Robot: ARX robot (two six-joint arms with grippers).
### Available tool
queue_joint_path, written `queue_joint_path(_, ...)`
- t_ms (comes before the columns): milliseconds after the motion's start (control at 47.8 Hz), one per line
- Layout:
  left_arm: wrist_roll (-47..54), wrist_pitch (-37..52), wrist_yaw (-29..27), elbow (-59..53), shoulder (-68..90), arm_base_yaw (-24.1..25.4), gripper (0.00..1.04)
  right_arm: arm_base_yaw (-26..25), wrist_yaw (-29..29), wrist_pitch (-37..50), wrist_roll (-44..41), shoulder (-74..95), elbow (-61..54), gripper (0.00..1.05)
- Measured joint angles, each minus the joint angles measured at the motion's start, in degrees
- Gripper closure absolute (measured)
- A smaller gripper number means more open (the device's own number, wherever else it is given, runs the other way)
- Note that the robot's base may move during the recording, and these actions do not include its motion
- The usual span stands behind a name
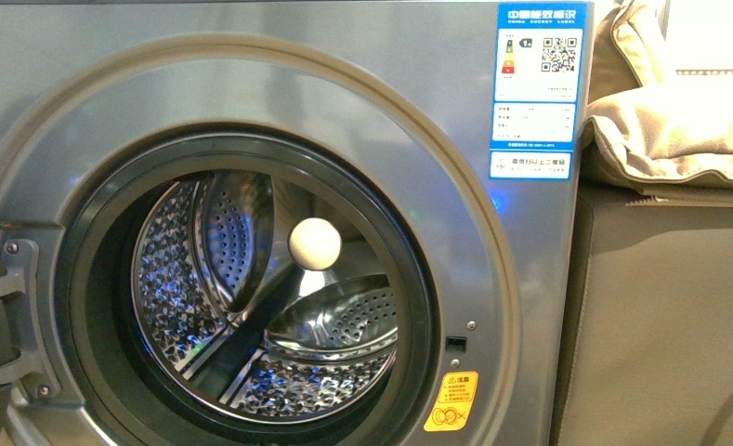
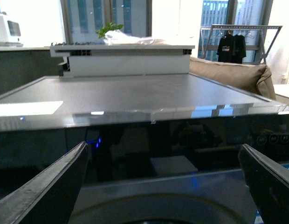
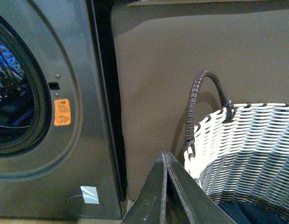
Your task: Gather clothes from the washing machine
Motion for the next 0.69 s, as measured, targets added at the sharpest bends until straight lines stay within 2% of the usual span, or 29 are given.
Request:
queue_joint_path(126, -4.0, 1.7, -1.8, -8.5, -4.2, 1.0, 0.07, 0.0, 0.0, 0.0, 0.0, 0.0, 0.0, 1.02)
queue_joint_path(168, -4.1, -0.6, -4.1, -9.6, -4.7, 0.8, 0.1, 0.0, 0.0, 0.0, 0.0, 0.0, 0.0, 1.02)
queue_joint_path(209, -4.1, -4.9, -8.1, -11.3, -6.4, 0.9, 0.17, 0.0, 0.0, 0.0, 0.0, 0.0, 0.0, 1.02)
queue_joint_path(251, -4.3, -5.5, -8.9, -17.2, -9.2, 1.5, 0.26, 0.0, 0.0, 0.0, 0.0, 0.0, 0.0, 1.02)
queue_joint_path(440, -4.5, 3.7, -5.8, -40.3, -19.7, 5.9, 0.59, 0.0, 0.0, 0.0, 0.0, 0.0, 0.0, 1.02)
queue_joint_path(691, -4.7, 10.6, -0.9, -57.1, -28.7, 10.3, 1.02, 0.0, 0.0, 0.0, 0.0, 0.0, 0.0, 1.02)
